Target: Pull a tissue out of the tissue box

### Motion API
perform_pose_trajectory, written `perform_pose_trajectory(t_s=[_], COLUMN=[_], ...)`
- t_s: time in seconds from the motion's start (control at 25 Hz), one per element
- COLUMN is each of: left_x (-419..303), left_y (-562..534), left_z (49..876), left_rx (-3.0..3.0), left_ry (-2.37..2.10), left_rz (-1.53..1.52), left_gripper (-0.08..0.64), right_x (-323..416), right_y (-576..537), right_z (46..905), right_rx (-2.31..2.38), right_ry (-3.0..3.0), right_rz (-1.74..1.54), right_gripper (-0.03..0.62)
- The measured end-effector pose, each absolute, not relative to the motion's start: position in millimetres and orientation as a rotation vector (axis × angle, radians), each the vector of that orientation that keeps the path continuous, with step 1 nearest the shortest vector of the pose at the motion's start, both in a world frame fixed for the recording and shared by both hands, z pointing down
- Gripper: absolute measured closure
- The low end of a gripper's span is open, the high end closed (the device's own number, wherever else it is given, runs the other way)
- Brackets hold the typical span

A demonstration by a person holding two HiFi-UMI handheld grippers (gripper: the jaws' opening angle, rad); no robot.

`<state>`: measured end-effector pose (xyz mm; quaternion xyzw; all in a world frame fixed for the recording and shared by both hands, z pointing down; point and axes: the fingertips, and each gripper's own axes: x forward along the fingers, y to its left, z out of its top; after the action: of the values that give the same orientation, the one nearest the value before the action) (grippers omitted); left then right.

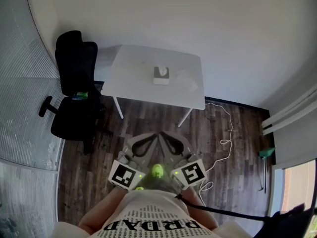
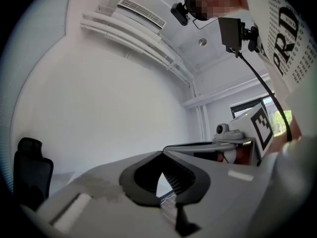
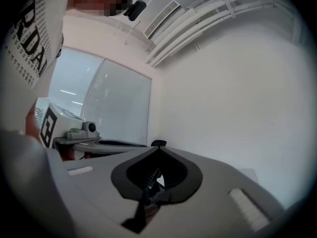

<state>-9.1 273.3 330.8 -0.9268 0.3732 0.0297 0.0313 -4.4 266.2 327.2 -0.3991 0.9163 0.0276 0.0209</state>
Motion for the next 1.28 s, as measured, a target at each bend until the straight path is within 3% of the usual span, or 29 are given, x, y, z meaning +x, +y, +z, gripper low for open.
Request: perform_pose_trajectory(t_s=[0.64,1.28], left_x=[68,75], left_y=[160,96], left_z=[344,358], left_rx=[-2.818,-2.820], left_ry=[1.238,1.239], left_rz=[0.020,0.007], left_gripper=[0.568,0.568], right_x=[70,80], right_y=[149,84], right_z=[341,360], right_rx=[-1.143,-1.165], right_ry=[2.919,2.919], right_rz=[0.034,-0.019], right_gripper=[0.583,0.583])
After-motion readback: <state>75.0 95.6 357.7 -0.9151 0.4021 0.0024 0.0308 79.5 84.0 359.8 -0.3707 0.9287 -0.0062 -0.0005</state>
